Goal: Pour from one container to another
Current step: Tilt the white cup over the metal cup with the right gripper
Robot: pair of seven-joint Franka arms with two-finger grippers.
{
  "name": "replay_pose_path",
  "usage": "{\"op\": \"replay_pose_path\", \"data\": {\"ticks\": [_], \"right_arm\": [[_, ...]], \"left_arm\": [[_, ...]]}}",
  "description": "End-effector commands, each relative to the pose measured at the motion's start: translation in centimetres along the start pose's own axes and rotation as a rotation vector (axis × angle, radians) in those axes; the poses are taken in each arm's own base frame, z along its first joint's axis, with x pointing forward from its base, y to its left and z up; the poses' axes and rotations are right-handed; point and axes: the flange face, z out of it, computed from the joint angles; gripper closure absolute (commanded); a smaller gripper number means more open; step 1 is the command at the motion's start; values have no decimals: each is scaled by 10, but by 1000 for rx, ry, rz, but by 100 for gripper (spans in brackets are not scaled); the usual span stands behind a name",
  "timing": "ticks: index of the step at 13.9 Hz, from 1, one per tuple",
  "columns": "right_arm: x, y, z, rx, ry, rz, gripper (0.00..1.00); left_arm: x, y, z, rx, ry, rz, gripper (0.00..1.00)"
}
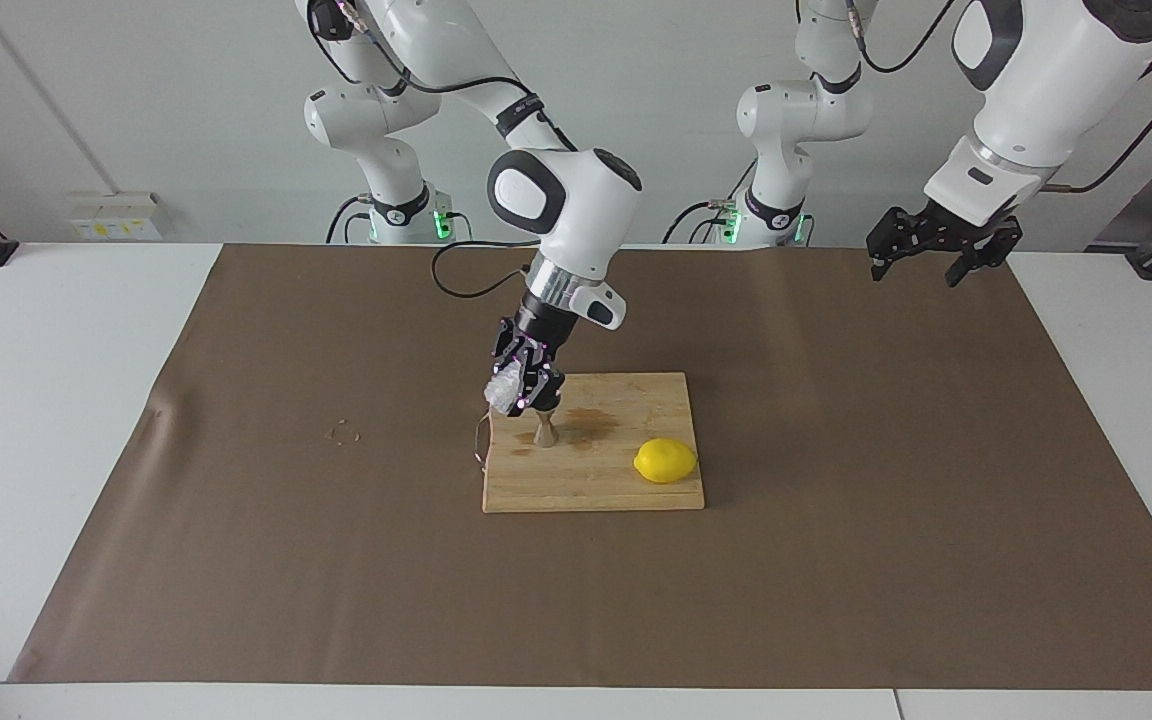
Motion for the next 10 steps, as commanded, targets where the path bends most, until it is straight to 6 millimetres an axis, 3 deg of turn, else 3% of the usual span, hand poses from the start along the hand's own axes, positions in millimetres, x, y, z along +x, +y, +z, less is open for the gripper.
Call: {"op": "replay_pose_path", "data": {"ticks": [1,7,10], "right_arm": [[0,-9,-6,-21,-28,-4,94],[-8,-6,0,-7,-13,22,94],[-27,-4,8,35,45,72,94]], "left_arm": [[-10,-1,-1,-11,8,3,0],[-10,-1,-1,-11,8,4,0],[-10,-1,-1,-11,8,4,0]]}}
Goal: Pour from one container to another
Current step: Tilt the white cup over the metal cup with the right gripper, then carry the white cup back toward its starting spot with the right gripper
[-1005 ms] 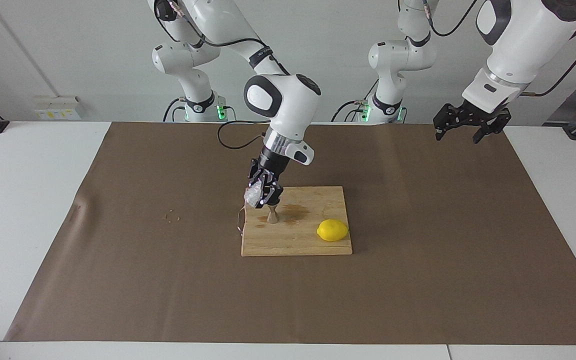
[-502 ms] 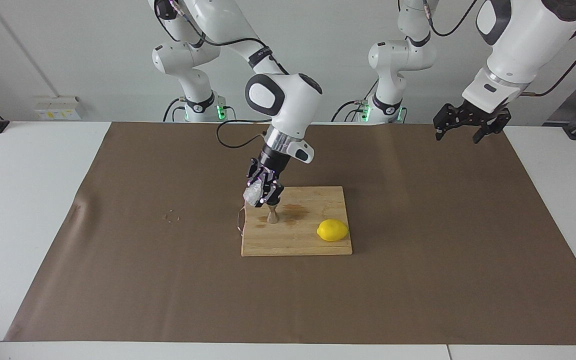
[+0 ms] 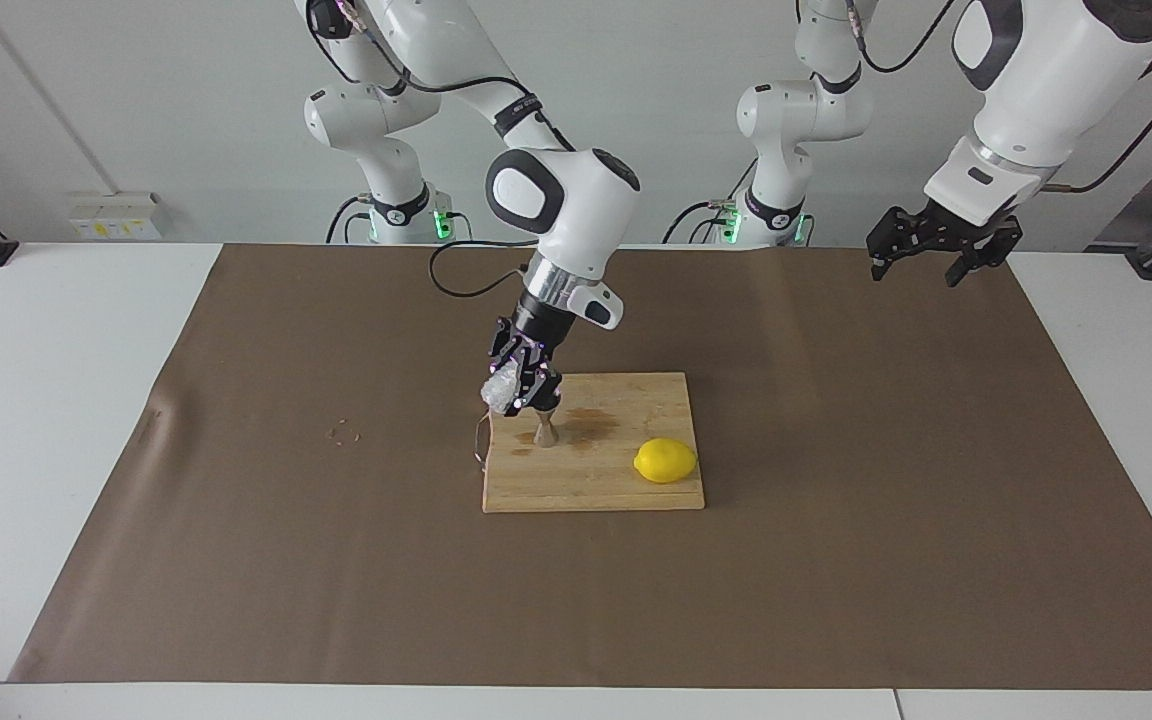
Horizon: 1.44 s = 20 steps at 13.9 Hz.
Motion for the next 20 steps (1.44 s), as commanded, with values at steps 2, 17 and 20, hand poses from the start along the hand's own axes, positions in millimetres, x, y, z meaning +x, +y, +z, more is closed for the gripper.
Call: {"op": "replay_pose_path", "data": {"ticks": [2,17,20], "right_arm": [[-16,-1,-2,26,67,58,94],[-47,4,26,123,302,239,95],[-70,2,43,142,335,251,95]], "left_arm": [[-9,-1,0,-12,6,4,0],[-10,-1,-1,-11,7,4,0],[-10,-1,-1,-11,7,3,0]]}}
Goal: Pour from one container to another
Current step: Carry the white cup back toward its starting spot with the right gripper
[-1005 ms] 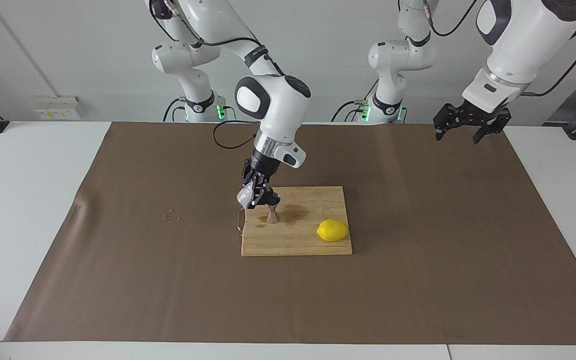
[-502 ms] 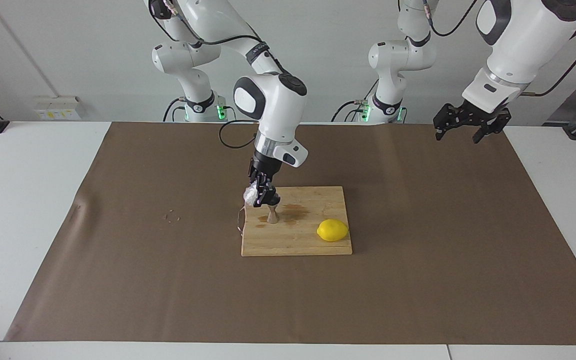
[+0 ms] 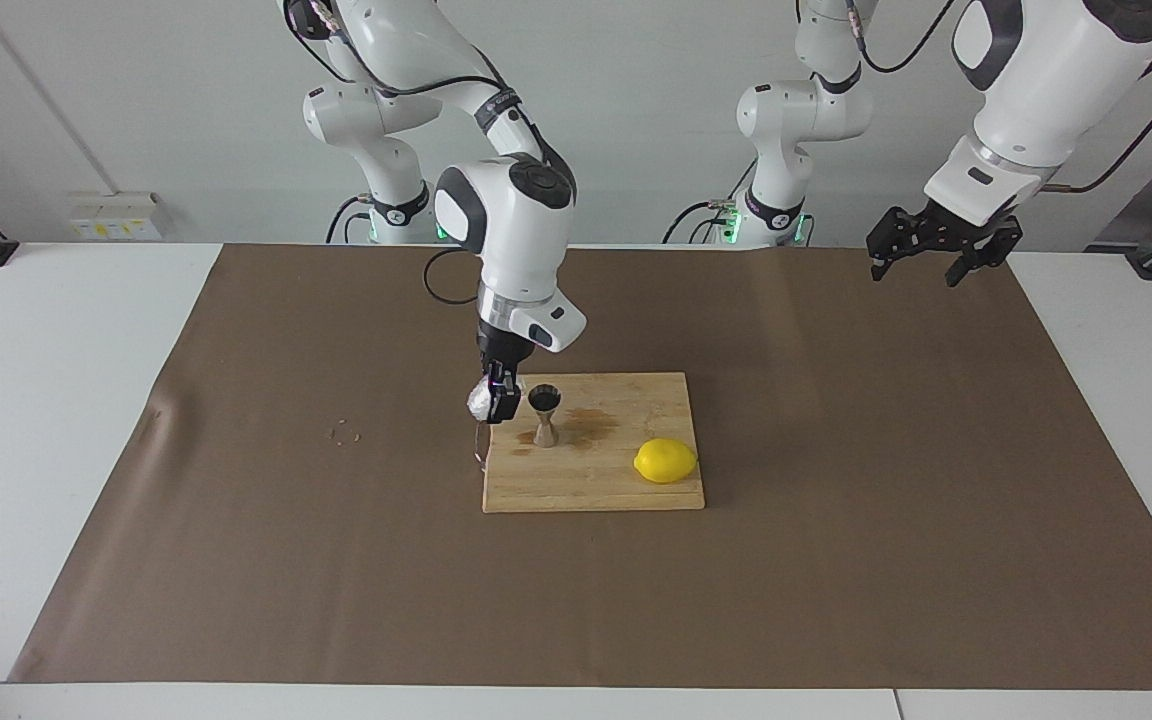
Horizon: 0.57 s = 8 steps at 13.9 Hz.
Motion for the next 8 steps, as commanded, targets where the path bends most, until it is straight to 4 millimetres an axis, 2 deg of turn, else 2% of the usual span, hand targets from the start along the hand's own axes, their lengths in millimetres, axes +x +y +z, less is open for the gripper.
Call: {"op": "replay_pose_path", "data": {"ticks": [1,5,8], "right_arm": [[-21,5,6,17,57,2,95],[-55,8,21,65,124,69,95],[-86,4,40,116,187,124,97]], "left_arm": [[-10,-1,-1,-11,8,4,0],[-10,-1,-1,-11,8,4,0],[-9,-1,0,-12,6,4,0]]}}
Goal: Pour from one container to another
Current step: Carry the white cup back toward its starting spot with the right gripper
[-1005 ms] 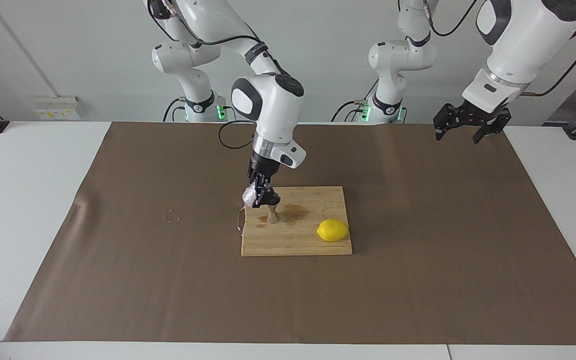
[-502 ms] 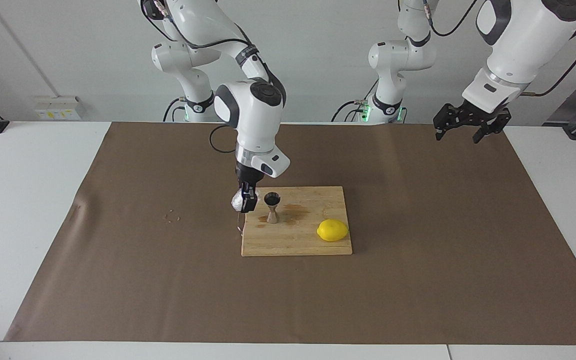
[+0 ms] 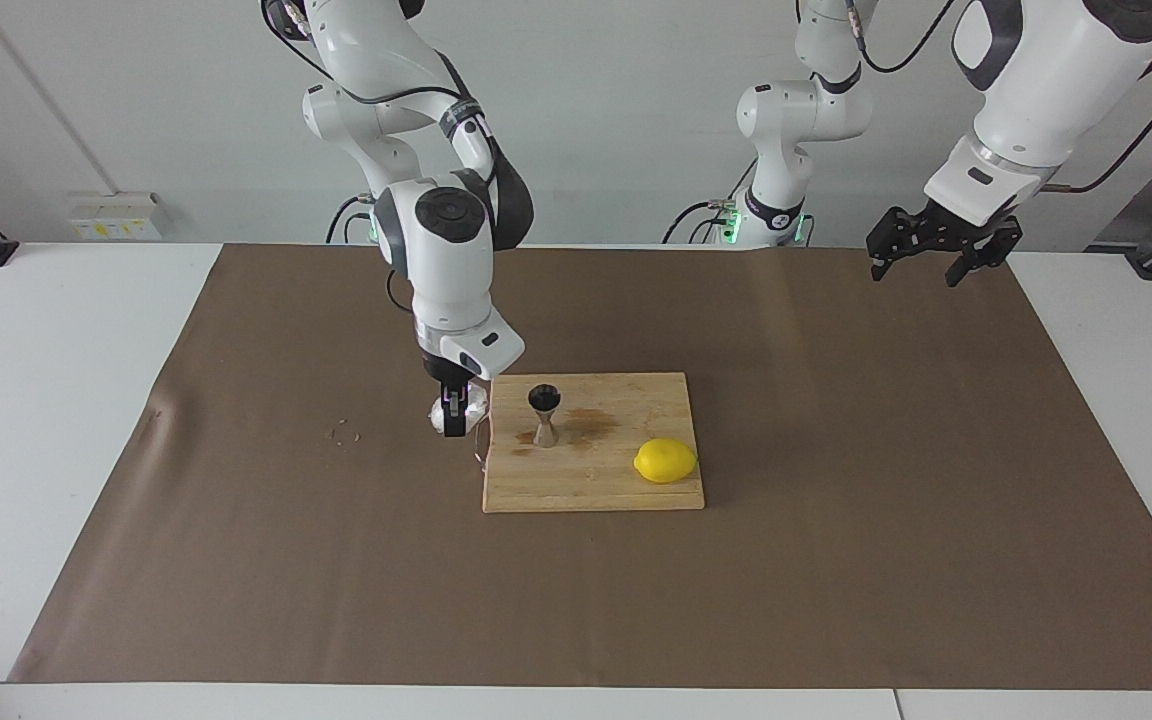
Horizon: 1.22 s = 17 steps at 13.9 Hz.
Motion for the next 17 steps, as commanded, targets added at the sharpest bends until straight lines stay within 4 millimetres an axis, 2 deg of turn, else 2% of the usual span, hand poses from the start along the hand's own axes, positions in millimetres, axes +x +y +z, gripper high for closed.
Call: {"op": "replay_pose_path", "data": {"ticks": [1,4,10,13,15,17], "right_arm": [[-32,0,13,27,49,29,97],[-71,-5,32,71,115,31,97],[-150,-36,75,115,273,142,98],[-164,-56,96,146,339,152,98],[-173,-62,103,121,352,130,98],[-189,-67,110,119,360,129,98]], "left_arm": [[-9,-1,0,-12,6,4,0],[-9,-1,0,-12,6,4,0],[-10,-2,-1,-10,8,4,0],[-10,-2,-1,-10,8,4,0],[-10,-1,-1,-11,8,3,0],[-10,-1,-1,-11,8,3,0]]}}
